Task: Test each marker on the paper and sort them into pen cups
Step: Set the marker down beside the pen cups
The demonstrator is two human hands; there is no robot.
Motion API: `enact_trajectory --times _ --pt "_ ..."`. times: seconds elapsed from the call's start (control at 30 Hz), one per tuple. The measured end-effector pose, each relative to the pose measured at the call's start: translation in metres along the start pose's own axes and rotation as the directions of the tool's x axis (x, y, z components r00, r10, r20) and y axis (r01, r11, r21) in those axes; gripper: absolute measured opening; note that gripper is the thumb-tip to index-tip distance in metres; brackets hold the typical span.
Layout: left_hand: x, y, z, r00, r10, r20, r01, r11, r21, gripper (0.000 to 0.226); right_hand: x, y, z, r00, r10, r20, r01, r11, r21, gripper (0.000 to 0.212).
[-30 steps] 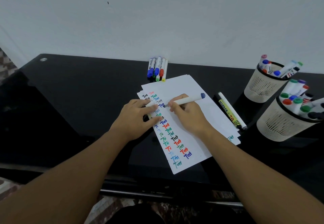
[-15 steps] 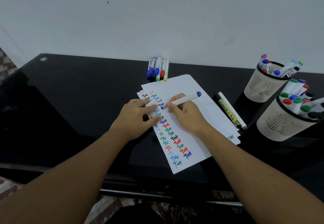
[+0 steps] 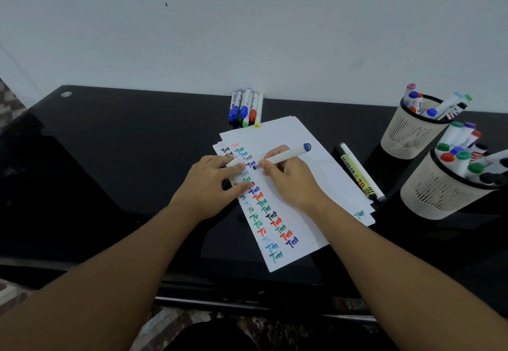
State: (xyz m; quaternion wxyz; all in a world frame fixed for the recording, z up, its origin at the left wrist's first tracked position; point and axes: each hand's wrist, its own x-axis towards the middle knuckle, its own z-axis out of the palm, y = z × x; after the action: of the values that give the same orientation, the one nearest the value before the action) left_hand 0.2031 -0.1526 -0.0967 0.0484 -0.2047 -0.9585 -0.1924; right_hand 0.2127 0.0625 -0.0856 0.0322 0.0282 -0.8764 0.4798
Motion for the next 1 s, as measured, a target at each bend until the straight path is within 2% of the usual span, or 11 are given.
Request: enact_trajectory --times 0.2,0.33,0.5,0.57,0.63,0.7,0.8,0.9,1.0 --pt "0.001 -0.001 0.001 1.0 0.01 -0.018 -0.009 1.0 0.004 0.061 -0.003 -0.004 -0.003 1.0 0.002 0.019 -0.002 1.0 -0.011 0.014" --pt "0.001 -0.001 0.001 1.0 0.011 -0.026 -0.011 1.0 0.0 0.061 -0.003 -0.003 -0.004 1.0 0.012 0.004 -0.012 0.999 0.04 0.013" --pt "0.0 0.0 0.001 0.999 0.019 -0.031 -0.02 1.0 -0.011 0.058 -0.002 -0.005 -0.002 1.0 -0.011 -0.012 0.011 0.999 -0.035 0.014" --pt "-0.001 0.0 0.0 0.998 0.027 -0.065 -0.03 0.999 -0.042 0.052 -0.003 -0.004 -0.003 0.999 -0.008 -0.037 0.01 0.999 0.04 0.012" --pt "-0.003 0.0 -0.002 0.995 0.019 -0.097 -0.027 0.997 -0.072 0.051 -0.005 -0.004 -0.005 0.998 -0.004 -0.058 0.016 0.981 0.191 0.01" --pt "-0.004 0.001 -0.003 0.993 -0.02 -0.116 0.003 0.99 -0.141 0.057 -0.006 -0.004 -0.007 0.997 -0.02 -0.068 0.038 0.958 0.283 0.007" --pt "0.0 0.002 -0.005 0.983 -0.161 -0.091 0.135 0.961 -0.241 0.068 -0.007 -0.003 -0.008 0.996 -0.006 -0.088 0.027 0.97 0.243 0.01" --pt "0.008 0.003 -0.004 0.968 -0.239 -0.075 0.215 0.947 -0.238 0.055 -0.006 0.0 -0.009 0.996 -0.031 -0.088 0.05 0.972 0.231 0.008" --pt "0.008 0.004 0.002 0.955 -0.256 -0.151 0.216 0.947 -0.239 0.039 -0.006 0.007 -0.008 0.994 -0.064 -0.084 0.078 0.98 0.181 0.017"
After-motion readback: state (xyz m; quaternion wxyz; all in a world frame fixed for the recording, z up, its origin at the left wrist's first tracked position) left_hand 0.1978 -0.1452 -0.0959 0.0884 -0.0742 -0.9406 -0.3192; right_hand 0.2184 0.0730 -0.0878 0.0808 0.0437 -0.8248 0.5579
